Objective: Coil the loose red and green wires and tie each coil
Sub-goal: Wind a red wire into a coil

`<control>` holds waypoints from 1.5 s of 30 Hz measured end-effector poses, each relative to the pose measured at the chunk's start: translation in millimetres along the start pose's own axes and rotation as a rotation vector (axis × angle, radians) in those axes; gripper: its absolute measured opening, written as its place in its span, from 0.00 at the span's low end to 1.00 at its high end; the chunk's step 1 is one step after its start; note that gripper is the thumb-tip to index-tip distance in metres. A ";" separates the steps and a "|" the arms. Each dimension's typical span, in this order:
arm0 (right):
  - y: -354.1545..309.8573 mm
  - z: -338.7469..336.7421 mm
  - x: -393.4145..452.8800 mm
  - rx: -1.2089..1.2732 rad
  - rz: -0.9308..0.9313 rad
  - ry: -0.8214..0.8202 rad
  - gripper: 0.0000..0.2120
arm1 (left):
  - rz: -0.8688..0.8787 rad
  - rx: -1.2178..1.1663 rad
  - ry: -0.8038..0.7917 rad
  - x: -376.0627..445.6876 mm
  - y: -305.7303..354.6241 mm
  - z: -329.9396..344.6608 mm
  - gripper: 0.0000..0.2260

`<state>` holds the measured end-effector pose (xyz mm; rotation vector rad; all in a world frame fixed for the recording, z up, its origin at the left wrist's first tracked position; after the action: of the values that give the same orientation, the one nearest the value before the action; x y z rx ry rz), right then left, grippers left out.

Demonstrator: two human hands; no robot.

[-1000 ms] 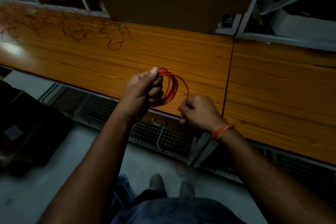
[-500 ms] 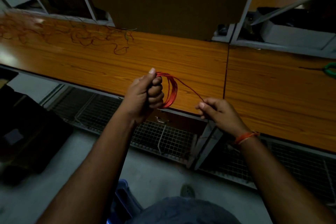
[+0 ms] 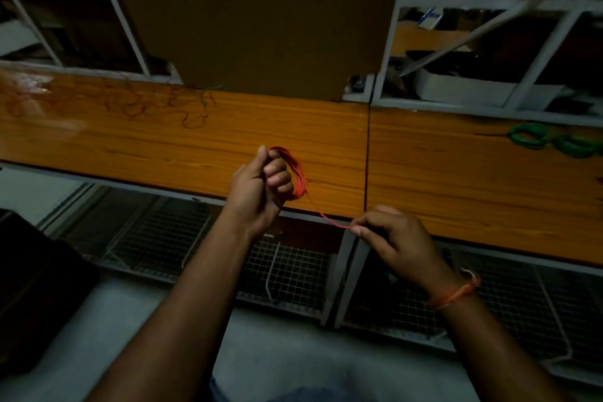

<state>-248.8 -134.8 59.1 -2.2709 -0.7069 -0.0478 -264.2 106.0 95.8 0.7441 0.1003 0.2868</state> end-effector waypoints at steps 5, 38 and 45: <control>-22.7 -35.5 -0.4 -0.021 -0.145 0.020 0.12 | 0.137 0.570 -0.127 -18.6 -33.0 33.8 0.16; 46.5 -86.7 38.6 0.504 0.185 -0.031 0.22 | -0.282 0.061 -0.281 -22.2 -126.5 117.4 0.20; 43.1 -65.3 49.7 0.555 0.199 -0.001 0.23 | -0.366 -0.043 -0.265 -9.3 -108.9 105.8 0.15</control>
<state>-173.8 -179.6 90.1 -1.7923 -0.4225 0.2190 -228.7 -41.9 99.1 0.7002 -0.0217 -0.1580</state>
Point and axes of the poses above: each hand's wrist, its own x-axis towards the middle knuckle, its own z-axis out of the palm, y = z × x, the point moved 2 cm from there along x, towards the middle knuckle, and after that the axes turned 11 degrees about z, right-handed, at the moved point
